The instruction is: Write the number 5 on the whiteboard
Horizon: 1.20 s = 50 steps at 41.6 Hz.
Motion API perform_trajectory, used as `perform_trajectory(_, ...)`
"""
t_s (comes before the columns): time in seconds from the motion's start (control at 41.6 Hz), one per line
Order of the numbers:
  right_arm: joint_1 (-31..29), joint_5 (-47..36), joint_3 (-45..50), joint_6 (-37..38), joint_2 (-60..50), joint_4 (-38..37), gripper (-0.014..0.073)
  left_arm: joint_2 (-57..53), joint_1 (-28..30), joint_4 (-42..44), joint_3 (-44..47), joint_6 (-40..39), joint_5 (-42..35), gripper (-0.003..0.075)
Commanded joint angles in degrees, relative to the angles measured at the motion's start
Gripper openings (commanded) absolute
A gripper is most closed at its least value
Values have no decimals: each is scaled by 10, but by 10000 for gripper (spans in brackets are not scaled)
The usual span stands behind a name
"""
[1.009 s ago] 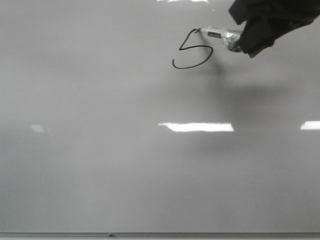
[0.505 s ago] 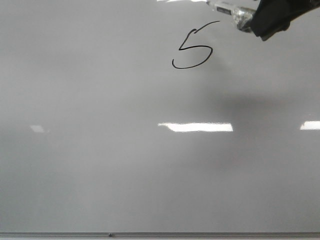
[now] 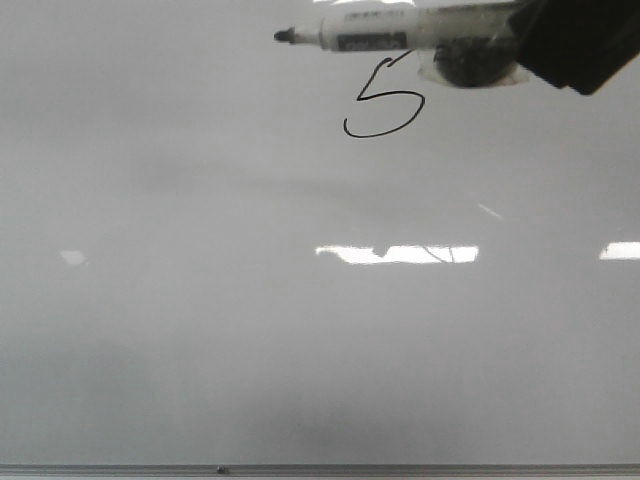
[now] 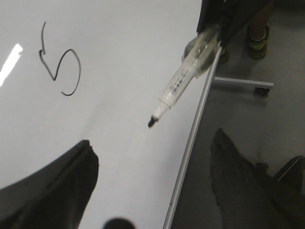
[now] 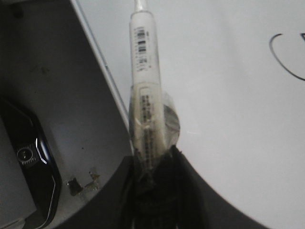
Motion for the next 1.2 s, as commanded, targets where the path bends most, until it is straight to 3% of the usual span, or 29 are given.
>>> perform_trajectory(0.0,28,-11,-15,-11,-13,1,-69,10,-24,-34,-19,25,-29,484)
perform_trajectory(0.24,61,-12,-15,-14,-13,3,-69,104,-42,-118,-21,121,-38,483)
perform_trajectory(0.457,61,-12,-15,-14,-13,3,-69,138,-42,-121,-21,137,-48,450)
perform_trajectory(0.937,61,-11,-15,-13,-13,3,-58,138,-42,-121,-21,139,-57,107)
perform_trajectory(0.985,61,-11,-15,-13,-13,3,-14,138,-42,-121,-21,139,-57,76)
perform_trajectory(1.177,61,-11,-15,-13,-13,8,364,138,-42,-121,-21,139,-57,15)
